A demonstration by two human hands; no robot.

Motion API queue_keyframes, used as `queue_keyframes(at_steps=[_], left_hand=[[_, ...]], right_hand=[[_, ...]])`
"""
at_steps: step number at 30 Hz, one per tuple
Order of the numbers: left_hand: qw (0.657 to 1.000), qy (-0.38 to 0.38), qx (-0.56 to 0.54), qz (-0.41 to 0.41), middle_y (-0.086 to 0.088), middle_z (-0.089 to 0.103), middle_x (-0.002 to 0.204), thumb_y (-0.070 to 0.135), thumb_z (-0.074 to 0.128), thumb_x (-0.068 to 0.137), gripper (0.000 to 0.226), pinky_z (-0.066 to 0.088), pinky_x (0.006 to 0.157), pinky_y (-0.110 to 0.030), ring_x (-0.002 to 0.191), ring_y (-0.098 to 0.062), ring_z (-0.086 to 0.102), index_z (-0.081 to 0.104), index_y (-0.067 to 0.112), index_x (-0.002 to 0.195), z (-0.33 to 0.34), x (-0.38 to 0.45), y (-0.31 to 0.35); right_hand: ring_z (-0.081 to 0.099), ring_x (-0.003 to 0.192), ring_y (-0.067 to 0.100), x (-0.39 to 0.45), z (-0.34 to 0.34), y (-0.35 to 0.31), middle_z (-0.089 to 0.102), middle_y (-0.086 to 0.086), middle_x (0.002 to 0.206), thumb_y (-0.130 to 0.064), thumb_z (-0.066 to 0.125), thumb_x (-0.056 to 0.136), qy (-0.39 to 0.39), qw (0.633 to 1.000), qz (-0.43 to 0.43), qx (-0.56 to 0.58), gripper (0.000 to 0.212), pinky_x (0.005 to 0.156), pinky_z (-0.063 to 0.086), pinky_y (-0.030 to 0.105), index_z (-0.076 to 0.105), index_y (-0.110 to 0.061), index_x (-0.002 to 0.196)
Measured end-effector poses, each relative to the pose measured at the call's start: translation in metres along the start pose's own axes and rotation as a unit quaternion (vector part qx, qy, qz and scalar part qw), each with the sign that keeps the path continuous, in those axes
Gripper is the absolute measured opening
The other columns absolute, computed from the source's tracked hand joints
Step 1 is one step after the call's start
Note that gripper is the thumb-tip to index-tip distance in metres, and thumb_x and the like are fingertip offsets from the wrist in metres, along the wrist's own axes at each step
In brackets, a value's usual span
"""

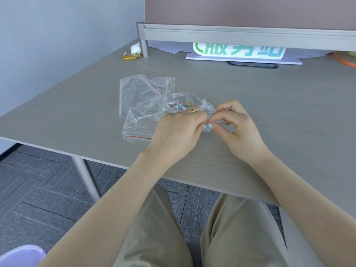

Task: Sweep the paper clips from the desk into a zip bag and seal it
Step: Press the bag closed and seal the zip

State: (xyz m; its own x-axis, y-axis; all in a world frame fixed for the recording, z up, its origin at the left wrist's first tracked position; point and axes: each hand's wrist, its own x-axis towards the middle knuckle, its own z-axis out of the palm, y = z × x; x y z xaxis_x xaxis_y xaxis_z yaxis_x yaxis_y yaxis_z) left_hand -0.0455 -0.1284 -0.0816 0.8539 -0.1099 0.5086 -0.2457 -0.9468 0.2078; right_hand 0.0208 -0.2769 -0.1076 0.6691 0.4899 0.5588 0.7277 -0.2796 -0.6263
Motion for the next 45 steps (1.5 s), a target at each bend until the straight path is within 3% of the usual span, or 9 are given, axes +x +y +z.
queue_keyframes(at_steps=[5, 9, 14, 20, 28, 36, 41, 45], left_hand=[[1.000, -0.007, 0.001, -0.016, 0.001, 0.051, 0.072, 0.023, 0.047, 0.088, 0.015, 0.029, 0.066, -0.029, 0.076, -0.030, 0.054, 0.056, 0.012, 0.085, -0.001, -0.004, -0.008], [0.999, -0.007, 0.035, 0.004, -0.006, 0.062, 0.073, 0.020, 0.043, 0.086, 0.016, 0.032, 0.065, -0.031, 0.072, -0.031, 0.055, 0.054, 0.012, 0.080, -0.003, -0.009, -0.016], [0.998, -0.002, 0.058, 0.022, -0.003, 0.063, 0.070, 0.020, 0.040, 0.082, 0.016, 0.033, 0.062, -0.030, 0.068, -0.029, 0.057, 0.053, 0.013, 0.075, -0.006, -0.009, -0.012], [1.000, -0.019, 0.010, 0.006, 0.005, 0.045, 0.066, 0.020, 0.046, 0.086, 0.014, 0.038, 0.069, -0.035, 0.069, -0.029, 0.054, 0.055, 0.011, 0.080, -0.006, -0.011, -0.009], [0.998, -0.054, 0.010, -0.011, 0.006, 0.046, 0.071, 0.016, 0.044, 0.090, 0.011, 0.038, 0.081, -0.039, 0.074, -0.026, 0.052, 0.051, 0.011, 0.083, -0.017, -0.017, -0.022], [0.994, -0.041, 0.099, -0.013, -0.003, 0.062, 0.071, 0.026, 0.033, 0.086, 0.023, 0.042, 0.069, -0.037, 0.071, -0.030, 0.058, 0.050, 0.012, 0.078, -0.024, -0.032, -0.041], [0.994, -0.022, 0.108, 0.003, -0.005, 0.062, 0.068, 0.023, 0.034, 0.084, 0.022, 0.041, 0.063, -0.033, 0.066, -0.030, 0.059, 0.051, 0.011, 0.075, -0.025, -0.026, -0.038], [0.997, -0.017, 0.075, 0.001, -0.003, 0.064, 0.072, 0.026, 0.037, 0.084, 0.023, 0.039, 0.064, -0.031, 0.071, -0.030, 0.061, 0.055, 0.013, 0.079, -0.022, -0.026, -0.028]], right_hand=[[0.048, 0.086, -0.009, 0.003, 0.002, 0.005, 0.045, -0.019, 0.090, -0.016, 0.058, 0.083, 0.019, 1.000, -0.001, -0.025, 0.010, 0.079, 0.034, 0.005, 0.066, -0.010, 0.087], [0.047, 0.090, 0.008, 0.002, 0.005, 0.005, 0.044, -0.025, 0.091, -0.023, 0.055, 0.083, 0.024, 0.998, 0.003, -0.058, 0.013, 0.090, 0.034, 0.025, 0.066, -0.017, 0.087], [0.035, 0.094, -0.001, -0.001, 0.004, -0.003, 0.048, -0.023, 0.092, -0.041, 0.054, 0.080, 0.020, 0.991, -0.039, -0.128, 0.016, 0.094, 0.014, 0.016, 0.063, -0.031, 0.089], [0.042, 0.087, 0.004, -0.001, 0.006, -0.004, 0.053, -0.021, 0.084, -0.033, 0.054, 0.084, 0.038, 0.984, -0.081, -0.153, 0.013, 0.095, 0.016, 0.029, 0.065, -0.027, 0.082], [0.036, 0.086, -0.003, 0.002, 0.005, -0.001, 0.053, -0.022, 0.078, -0.027, 0.060, 0.083, 0.044, 0.985, -0.055, -0.158, 0.008, 0.099, 0.009, 0.022, 0.066, -0.026, 0.078], [0.042, 0.087, 0.003, 0.003, 0.005, -0.004, 0.059, -0.014, 0.080, -0.025, 0.057, 0.083, 0.031, 0.981, -0.054, -0.186, 0.009, 0.104, 0.012, 0.037, 0.064, -0.024, 0.078], [0.045, 0.098, 0.008, 0.009, 0.004, -0.020, 0.059, -0.010, 0.102, -0.048, 0.051, 0.075, -0.008, 0.970, -0.071, -0.233, 0.033, 0.112, 0.000, 0.046, 0.061, -0.029, 0.101], [0.056, 0.089, 0.018, 0.014, 0.012, -0.036, 0.060, -0.008, 0.089, -0.036, 0.053, 0.080, 0.005, 0.939, -0.151, -0.309, 0.017, 0.110, 0.004, 0.054, 0.064, -0.025, 0.086]])
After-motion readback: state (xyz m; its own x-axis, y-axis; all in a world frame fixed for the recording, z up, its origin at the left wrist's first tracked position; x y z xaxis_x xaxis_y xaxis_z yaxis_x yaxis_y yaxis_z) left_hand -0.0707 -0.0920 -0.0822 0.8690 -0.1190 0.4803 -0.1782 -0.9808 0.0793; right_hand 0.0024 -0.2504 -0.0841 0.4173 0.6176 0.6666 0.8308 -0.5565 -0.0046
